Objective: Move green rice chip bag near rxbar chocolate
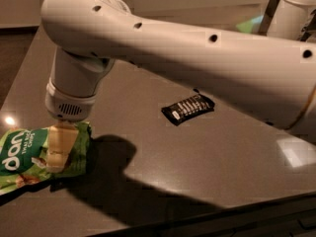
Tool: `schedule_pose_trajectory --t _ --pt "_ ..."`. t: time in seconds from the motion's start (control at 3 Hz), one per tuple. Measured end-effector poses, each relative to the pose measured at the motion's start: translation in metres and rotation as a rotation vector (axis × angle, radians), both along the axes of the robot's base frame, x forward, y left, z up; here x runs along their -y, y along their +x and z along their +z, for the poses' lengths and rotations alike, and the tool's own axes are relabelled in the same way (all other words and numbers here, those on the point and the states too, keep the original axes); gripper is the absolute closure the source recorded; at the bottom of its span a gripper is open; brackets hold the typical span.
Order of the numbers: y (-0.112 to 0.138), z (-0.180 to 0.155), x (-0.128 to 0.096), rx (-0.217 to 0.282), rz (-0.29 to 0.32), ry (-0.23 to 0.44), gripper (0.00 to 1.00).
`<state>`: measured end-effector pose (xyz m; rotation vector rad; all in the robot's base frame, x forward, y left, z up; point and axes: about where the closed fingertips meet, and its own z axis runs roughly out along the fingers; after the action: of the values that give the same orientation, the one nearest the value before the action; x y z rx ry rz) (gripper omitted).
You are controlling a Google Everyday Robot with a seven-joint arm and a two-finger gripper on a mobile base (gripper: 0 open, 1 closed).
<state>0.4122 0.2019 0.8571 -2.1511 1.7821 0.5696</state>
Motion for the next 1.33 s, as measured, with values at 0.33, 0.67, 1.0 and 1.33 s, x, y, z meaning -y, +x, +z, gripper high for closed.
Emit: schedule_pose_trajectory --t 0.33,0.67,1.0,1.33 --pt "0.001 0.002 0.001 0.018 -0.001 -0.010 0.41" --pt "0.005 0.013 0.012 0.046 -0.025 -0.017 0.64" --pt "0.017 0.029 0.029 0.083 -0.057 -0.031 0.87" --pt "0.034 0.045 0.052 0.112 -0.097 -0.048 1.00"
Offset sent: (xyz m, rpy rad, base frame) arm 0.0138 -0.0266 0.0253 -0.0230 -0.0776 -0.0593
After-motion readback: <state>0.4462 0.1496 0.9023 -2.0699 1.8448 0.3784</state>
